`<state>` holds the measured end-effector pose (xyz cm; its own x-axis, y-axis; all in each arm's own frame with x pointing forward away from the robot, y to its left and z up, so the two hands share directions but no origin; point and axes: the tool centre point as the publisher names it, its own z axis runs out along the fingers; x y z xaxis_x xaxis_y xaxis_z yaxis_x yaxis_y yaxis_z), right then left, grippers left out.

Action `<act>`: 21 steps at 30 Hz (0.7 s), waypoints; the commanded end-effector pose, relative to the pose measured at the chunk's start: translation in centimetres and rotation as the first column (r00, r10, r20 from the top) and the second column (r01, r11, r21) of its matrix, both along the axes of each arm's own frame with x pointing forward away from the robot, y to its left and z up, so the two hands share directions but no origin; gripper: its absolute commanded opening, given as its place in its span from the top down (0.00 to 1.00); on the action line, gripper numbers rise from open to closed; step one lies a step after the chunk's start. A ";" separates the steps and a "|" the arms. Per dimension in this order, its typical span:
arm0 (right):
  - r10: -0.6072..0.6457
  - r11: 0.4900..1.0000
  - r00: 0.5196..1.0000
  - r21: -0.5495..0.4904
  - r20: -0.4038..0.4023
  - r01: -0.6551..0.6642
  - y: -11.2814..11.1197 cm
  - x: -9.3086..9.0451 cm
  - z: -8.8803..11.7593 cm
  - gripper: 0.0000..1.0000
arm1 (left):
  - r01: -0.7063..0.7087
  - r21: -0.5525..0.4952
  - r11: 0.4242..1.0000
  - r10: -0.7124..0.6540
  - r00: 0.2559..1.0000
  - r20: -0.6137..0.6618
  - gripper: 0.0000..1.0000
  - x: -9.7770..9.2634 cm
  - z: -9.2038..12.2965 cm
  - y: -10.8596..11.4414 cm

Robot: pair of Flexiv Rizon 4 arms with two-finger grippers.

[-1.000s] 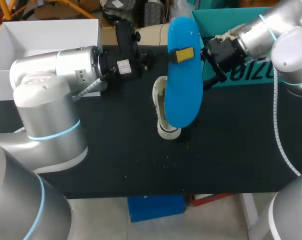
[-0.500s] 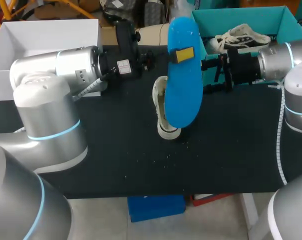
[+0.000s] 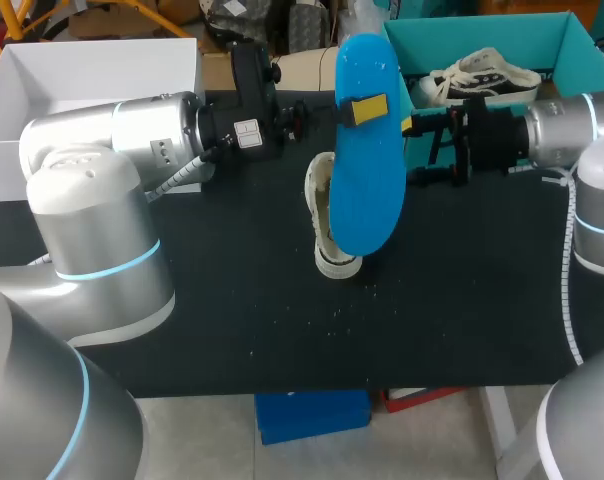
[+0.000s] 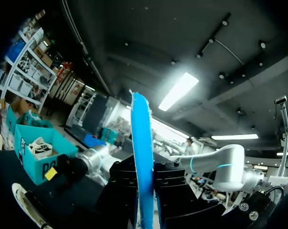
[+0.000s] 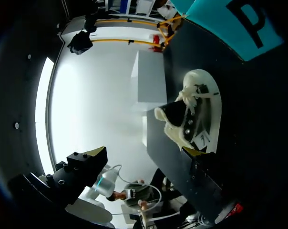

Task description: Take the shoe out of the shoebox, open the shoe tongue, remove and reinsert the insole, then place the shoe into the shoebox

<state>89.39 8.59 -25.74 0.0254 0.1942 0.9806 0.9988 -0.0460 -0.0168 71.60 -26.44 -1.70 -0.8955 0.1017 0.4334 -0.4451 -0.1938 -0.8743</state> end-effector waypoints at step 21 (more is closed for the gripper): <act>0.012 0.996 0.999 0.089 0.048 -0.016 0.2 -0.3 1.1 0.00 | -0.005 -0.020 1.000 0.008 0.992 0.124 1.00 -0.3 0.9 -0.2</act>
<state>88.93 8.61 -24.51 -0.0237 0.1070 0.9940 0.9991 -0.0336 0.0274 71.42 -26.48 -1.39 -0.9101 0.1013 0.4017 -0.4141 -0.1955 -0.8890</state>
